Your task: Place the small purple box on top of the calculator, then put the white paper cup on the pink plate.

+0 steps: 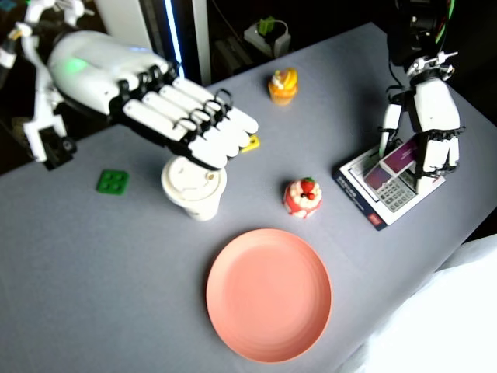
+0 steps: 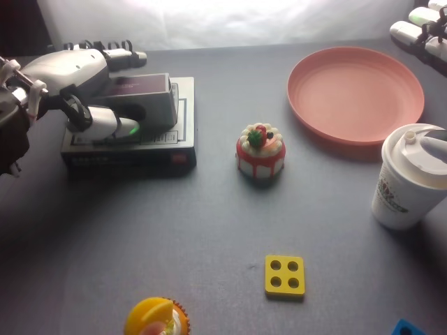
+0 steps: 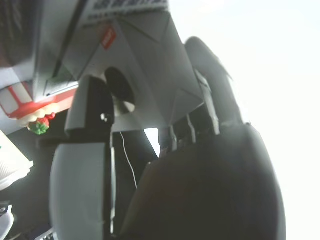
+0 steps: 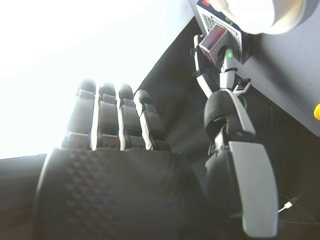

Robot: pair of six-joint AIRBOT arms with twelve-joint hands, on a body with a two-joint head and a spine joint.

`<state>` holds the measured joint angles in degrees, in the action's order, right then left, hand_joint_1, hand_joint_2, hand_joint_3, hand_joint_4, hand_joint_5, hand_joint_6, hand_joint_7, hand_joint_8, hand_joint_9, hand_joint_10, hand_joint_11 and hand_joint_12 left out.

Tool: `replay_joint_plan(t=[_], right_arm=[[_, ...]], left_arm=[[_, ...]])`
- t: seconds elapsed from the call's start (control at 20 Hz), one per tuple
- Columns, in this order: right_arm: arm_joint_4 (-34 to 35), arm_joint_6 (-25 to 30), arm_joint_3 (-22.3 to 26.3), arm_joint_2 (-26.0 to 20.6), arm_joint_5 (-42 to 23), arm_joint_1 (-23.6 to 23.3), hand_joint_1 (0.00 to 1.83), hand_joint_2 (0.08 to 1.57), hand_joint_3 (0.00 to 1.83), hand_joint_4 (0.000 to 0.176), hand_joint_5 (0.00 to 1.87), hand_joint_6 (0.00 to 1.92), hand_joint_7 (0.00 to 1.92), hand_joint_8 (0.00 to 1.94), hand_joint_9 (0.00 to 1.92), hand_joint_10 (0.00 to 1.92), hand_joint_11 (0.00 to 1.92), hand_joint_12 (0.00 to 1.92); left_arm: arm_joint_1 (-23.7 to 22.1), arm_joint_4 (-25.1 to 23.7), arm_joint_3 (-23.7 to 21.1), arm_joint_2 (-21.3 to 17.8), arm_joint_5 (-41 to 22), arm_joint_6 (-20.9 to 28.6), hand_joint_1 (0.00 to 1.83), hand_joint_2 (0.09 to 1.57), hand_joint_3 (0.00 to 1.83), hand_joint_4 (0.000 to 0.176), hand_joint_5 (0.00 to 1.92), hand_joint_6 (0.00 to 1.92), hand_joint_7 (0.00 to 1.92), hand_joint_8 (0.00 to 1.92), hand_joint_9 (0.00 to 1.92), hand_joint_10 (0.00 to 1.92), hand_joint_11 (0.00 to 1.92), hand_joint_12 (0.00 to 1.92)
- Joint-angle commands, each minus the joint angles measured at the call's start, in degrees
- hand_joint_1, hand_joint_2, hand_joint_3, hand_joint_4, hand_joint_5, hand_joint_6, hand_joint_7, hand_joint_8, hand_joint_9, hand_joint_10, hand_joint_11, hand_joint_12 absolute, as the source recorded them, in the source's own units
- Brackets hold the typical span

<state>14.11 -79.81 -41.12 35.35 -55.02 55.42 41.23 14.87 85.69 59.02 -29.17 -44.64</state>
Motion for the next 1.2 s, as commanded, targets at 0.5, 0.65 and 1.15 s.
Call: replay_joint_plan(t=[0.5, 0.65, 1.15], right_arm=[[-5.57, 24.47, -5.41, 0.75, -8.23, 6.59, 0.45, 1.04, 0.0, 0.0, 0.0, 0.0, 0.0, 0.0, 0.0, 0.0, 0.0, 0.44], [-5.55, 25.57, -6.36, 2.04, -6.83, 7.38, 0.53, 0.98, 0.0, 0.0, 0.0, 0.0, 0.0, 0.0, 0.0, 0.0, 0.0, 0.37], [-2.17, 26.24, -12.45, 8.46, 2.28, 6.29, 0.83, 0.94, 0.0, 0.014, 0.0, 0.0, 0.0, 0.0, 0.0, 0.0, 0.0, 0.0]], left_arm=[[0.19, -7.68, -13.85, -10.19, -27.77, 0.92, 0.57, 1.24, 0.03, 0.124, 0.0, 0.0, 0.0, 0.0, 0.0, 0.0, 0.0, 0.0], [0.17, -9.75, -14.88, -10.66, -29.99, 2.24, 0.56, 1.25, 0.03, 0.127, 0.0, 0.0, 0.0, 0.0, 0.0, 0.0, 0.0, 0.0], [0.19, -11.97, -17.2, -11.64, -34.46, 2.98, 0.56, 1.27, 0.01, 0.143, 0.01, 0.0, 0.0, 0.0, 0.0, 0.0, 0.0, 0.0]])
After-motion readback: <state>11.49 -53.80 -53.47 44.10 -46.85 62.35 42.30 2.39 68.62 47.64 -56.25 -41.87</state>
